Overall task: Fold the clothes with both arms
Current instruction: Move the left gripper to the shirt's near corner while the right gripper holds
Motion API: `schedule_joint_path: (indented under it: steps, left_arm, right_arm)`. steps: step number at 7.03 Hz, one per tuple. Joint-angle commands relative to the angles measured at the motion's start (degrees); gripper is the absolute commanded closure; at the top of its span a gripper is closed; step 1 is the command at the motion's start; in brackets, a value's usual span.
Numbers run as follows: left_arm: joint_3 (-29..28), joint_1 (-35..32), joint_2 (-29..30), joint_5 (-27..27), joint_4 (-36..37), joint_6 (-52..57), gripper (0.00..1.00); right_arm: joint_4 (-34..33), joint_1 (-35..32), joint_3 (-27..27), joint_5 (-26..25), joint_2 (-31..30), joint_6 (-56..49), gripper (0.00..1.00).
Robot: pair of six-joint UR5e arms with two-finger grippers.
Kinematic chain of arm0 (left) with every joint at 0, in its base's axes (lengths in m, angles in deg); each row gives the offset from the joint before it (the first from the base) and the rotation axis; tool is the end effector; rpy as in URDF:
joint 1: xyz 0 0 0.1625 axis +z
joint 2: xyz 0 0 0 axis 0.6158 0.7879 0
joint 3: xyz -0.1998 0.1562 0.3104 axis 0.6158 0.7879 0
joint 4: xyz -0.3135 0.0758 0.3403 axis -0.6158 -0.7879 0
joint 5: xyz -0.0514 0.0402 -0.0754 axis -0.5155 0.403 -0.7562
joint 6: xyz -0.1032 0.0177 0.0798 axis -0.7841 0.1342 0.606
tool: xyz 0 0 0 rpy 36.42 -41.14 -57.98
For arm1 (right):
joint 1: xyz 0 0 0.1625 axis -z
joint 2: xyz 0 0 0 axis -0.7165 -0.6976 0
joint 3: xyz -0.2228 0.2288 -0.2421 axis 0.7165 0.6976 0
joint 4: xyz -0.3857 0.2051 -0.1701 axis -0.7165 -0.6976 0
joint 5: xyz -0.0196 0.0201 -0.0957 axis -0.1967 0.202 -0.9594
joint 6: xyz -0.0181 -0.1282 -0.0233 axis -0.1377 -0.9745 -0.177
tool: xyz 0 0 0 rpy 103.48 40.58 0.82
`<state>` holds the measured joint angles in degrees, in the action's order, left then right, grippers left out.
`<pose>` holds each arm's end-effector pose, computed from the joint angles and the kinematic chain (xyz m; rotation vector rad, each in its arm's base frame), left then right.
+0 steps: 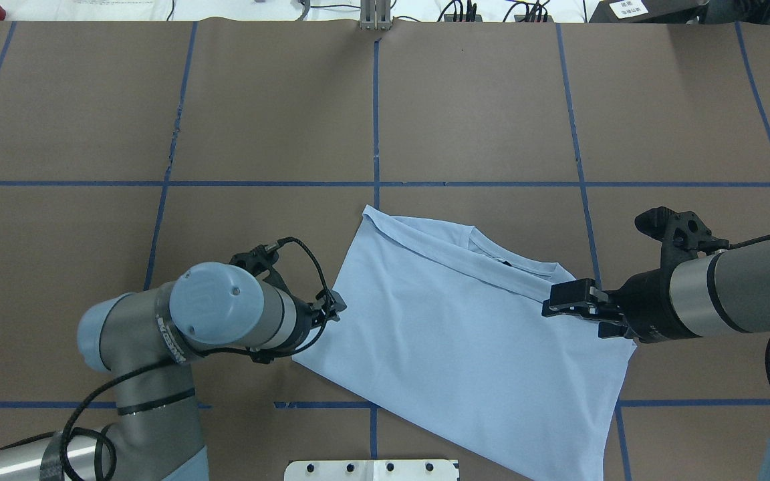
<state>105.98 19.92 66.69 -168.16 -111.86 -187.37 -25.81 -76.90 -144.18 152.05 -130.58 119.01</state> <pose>0.6148 -0.3163 0.2097 -0.2141 0.9700 -0.5792 -0.3810 -0.3254 0.2696 -0.0730 -1.1171 0.2773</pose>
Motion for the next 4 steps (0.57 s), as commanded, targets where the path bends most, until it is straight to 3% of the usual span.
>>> schedule_joint_path:
  steps: [1, 4]
  left_arm:
    - [0.7, 3.4, -0.2, 2.1, 2.8, -5.0, 0.1]
    - [-0.2, 2.4, -0.3, 3.6, 3.2, -4.2, 0.15]
  right_arm:
    - [0.0, -0.7, 0.8, -0.6, 0.8, -0.2, 0.0]
    - [-0.1, -0.8, 1.2, -0.6, 1.7, -0.2, 0.0]
